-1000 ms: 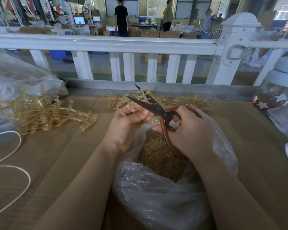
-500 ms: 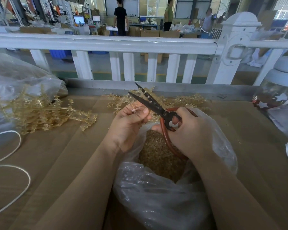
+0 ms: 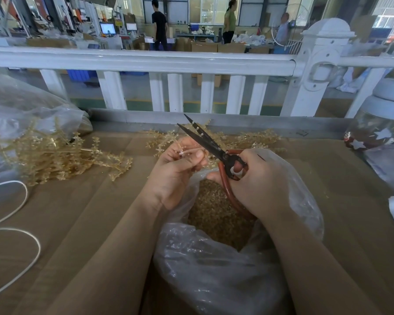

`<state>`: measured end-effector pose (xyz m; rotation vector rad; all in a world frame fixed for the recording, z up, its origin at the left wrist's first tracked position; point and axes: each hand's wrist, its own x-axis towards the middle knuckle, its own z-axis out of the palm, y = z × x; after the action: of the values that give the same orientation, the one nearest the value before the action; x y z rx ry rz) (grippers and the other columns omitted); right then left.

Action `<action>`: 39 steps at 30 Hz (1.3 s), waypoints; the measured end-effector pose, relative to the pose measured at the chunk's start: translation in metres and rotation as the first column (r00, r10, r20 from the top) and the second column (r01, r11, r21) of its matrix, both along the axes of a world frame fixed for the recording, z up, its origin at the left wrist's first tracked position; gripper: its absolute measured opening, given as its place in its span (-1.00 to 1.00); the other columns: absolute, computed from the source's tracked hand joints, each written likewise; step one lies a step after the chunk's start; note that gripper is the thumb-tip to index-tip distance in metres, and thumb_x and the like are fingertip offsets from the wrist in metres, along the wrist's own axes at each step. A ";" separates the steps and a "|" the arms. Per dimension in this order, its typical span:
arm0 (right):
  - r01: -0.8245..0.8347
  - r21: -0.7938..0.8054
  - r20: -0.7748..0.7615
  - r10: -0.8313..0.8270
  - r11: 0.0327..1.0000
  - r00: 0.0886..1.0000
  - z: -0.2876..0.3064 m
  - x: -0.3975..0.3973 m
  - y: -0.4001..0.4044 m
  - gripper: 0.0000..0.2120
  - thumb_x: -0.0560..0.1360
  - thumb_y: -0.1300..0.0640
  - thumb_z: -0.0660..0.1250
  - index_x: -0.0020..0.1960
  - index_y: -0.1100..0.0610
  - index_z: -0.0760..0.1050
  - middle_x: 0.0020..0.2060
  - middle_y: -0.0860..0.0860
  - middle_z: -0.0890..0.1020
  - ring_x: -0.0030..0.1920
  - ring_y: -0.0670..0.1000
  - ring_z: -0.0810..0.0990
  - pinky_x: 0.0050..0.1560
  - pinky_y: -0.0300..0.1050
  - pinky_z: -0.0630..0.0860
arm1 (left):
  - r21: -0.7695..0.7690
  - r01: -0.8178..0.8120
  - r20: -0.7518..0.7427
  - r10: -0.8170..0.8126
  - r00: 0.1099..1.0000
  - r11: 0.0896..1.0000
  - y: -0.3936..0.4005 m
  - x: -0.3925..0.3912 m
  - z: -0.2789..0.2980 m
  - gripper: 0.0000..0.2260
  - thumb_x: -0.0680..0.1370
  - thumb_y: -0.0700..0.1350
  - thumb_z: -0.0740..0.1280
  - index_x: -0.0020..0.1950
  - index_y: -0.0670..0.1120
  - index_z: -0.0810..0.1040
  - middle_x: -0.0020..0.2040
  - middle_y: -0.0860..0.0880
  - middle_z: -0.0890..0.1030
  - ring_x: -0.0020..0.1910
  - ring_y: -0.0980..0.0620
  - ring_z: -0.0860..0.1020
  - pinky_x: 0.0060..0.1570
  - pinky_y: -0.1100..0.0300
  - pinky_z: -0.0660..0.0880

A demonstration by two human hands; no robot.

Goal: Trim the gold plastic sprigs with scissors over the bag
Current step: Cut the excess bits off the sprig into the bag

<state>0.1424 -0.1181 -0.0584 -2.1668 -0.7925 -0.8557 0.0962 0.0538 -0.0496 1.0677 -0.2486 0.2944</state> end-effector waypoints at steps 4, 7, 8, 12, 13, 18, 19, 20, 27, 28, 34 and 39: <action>0.002 0.002 -0.003 -0.002 1.000 1.000 -0.001 0.001 -0.001 -0.42 0.36 -0.50 0.26 -0.16 0.04 0.53 -0.36 -0.26 0.39 -0.42 -0.33 0.28 -0.37 -0.46 0.21 | 0.027 -0.007 0.006 0.007 1.000 1.000 0.001 0.002 -0.001 -0.84 0.42 -0.35 0.36 -0.05 -0.19 0.48 -0.30 -0.02 0.56 -0.28 0.05 0.50 -0.14 0.25 0.51; -0.011 0.001 -0.007 0.011 1.000 1.000 -0.001 0.001 -0.001 -0.38 0.36 -0.51 0.24 -0.11 0.07 0.57 -0.32 -0.26 0.43 -0.41 -0.26 0.34 -0.38 -0.43 0.28 | 0.041 -0.008 0.013 0.007 1.000 0.999 0.000 0.002 -0.002 -0.84 0.41 -0.34 0.39 -0.08 -0.17 0.50 -0.31 -0.03 0.57 -0.29 0.05 0.52 -0.15 0.24 0.53; -0.019 0.001 -0.007 0.019 1.000 1.000 -0.001 0.001 -0.001 -0.37 0.36 -0.51 0.23 -0.09 0.07 0.58 -0.32 -0.25 0.45 -0.40 -0.23 0.38 -0.39 -0.39 0.34 | 0.041 -0.004 0.017 0.003 1.000 0.999 0.000 0.002 -0.002 -0.85 0.42 -0.34 0.39 -0.08 -0.17 0.50 -0.31 -0.03 0.58 -0.29 0.05 0.52 -0.16 0.24 0.53; -0.030 0.003 0.000 0.030 1.000 1.000 -0.002 0.001 -0.003 -0.40 0.38 -0.51 0.25 -0.10 0.05 0.56 -0.33 -0.22 0.49 -0.40 -0.20 0.42 -0.39 -0.33 0.42 | 0.025 0.008 0.003 -0.008 1.000 1.000 0.001 0.001 -0.002 -0.85 0.41 -0.35 0.39 -0.10 -0.15 0.54 -0.29 -0.02 0.61 -0.29 0.07 0.57 -0.18 0.25 0.56; -0.033 0.002 -0.004 0.033 0.999 0.999 -0.002 0.001 -0.003 -0.40 0.38 -0.53 0.22 -0.13 0.03 0.54 -0.34 -0.22 0.47 -0.40 -0.22 0.40 -0.38 -0.35 0.40 | 0.023 0.007 -0.002 -0.007 1.000 1.000 0.001 0.001 -0.002 -0.84 0.42 -0.36 0.38 -0.10 -0.14 0.55 -0.29 -0.02 0.61 -0.29 0.07 0.57 -0.18 0.26 0.56; -0.052 0.001 -0.036 0.052 0.999 0.998 0.000 -0.001 -0.002 -0.46 0.37 -0.58 0.12 -0.16 -0.10 0.41 -0.38 -0.33 0.35 -0.40 -0.34 0.34 -0.37 -0.46 0.27 | 0.016 0.025 0.001 -0.025 1.000 1.000 0.001 0.000 -0.002 -0.81 0.44 -0.40 0.33 -0.03 -0.16 0.53 -0.29 -0.01 0.61 -0.30 0.08 0.57 -0.20 0.26 0.56; -0.058 0.006 -0.042 0.059 0.998 0.997 0.000 -0.002 -0.001 -0.48 0.36 -0.59 0.12 -0.15 -0.13 0.35 -0.38 -0.35 0.33 -0.40 -0.33 0.34 -0.38 -0.45 0.27 | 0.016 0.031 0.003 -0.031 1.000 0.999 0.001 0.000 -0.001 -0.81 0.44 -0.40 0.33 -0.02 -0.18 0.52 -0.29 -0.01 0.61 -0.30 0.08 0.58 -0.20 0.25 0.57; -0.062 0.009 -0.047 0.062 0.998 0.997 0.001 -0.002 -0.001 -0.49 0.36 -0.59 0.12 -0.15 -0.15 0.32 -0.38 -0.36 0.32 -0.40 -0.32 0.35 -0.38 -0.45 0.27 | 0.016 0.033 0.003 -0.033 0.999 0.999 0.001 0.000 -0.001 -0.81 0.43 -0.40 0.33 -0.02 -0.18 0.52 -0.29 -0.02 0.61 -0.31 0.08 0.58 -0.21 0.25 0.57; -0.039 0.011 -0.046 0.039 0.999 0.998 0.000 0.000 -0.002 -0.51 0.35 -0.57 0.16 -0.19 -0.14 0.28 -0.40 -0.35 0.33 -0.41 -0.33 0.35 -0.37 -0.48 0.24 | 0.048 -0.015 -0.039 0.017 0.999 0.999 0.000 -0.001 0.001 -0.81 0.43 -0.39 0.37 -0.02 -0.18 0.51 -0.19 -0.05 0.63 -0.19 0.05 0.60 -0.14 0.22 0.55; -0.033 0.016 -0.040 0.034 0.999 0.999 0.000 -0.001 -0.002 -0.52 0.34 -0.56 0.19 -0.19 -0.14 0.27 -0.41 -0.35 0.31 -0.42 -0.34 0.32 -0.38 -0.47 0.21 | 0.063 -0.022 -0.053 0.026 0.998 0.998 0.001 -0.002 0.001 -0.81 0.44 -0.37 0.39 -0.01 -0.18 0.51 -0.13 -0.07 0.62 -0.13 0.01 0.59 -0.07 0.18 0.54; -0.023 -0.079 -0.129 0.013 0.997 0.992 -0.001 0.000 -0.005 -0.54 0.31 -0.52 0.29 -0.20 -0.15 0.33 -0.42 -0.32 0.37 -0.42 -0.30 0.37 -0.39 -0.44 0.23 | 0.003 -0.057 -0.128 0.057 0.990 0.998 0.010 -0.007 0.004 -0.91 0.50 -0.08 0.42 -0.10 -0.09 0.62 -0.19 0.03 0.65 -0.20 0.10 0.59 -0.05 0.20 0.50; -0.036 -0.129 -0.165 0.014 0.991 0.986 0.004 0.001 -0.005 -0.49 0.25 -0.60 0.20 -0.15 -0.19 0.40 -0.36 -0.35 0.40 -0.35 -0.33 0.40 -0.35 -0.44 0.26 | 0.000 -0.051 -0.055 0.051 0.997 0.999 0.010 -0.008 0.006 -0.82 0.46 -0.26 0.33 -0.23 -0.07 0.70 -0.27 0.03 0.68 -0.29 0.15 0.62 -0.20 0.30 0.56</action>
<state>0.1434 -0.1234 -0.0546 -2.3038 -0.8110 -0.6180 0.0880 0.0639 -0.0435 1.0804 -0.1722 0.3105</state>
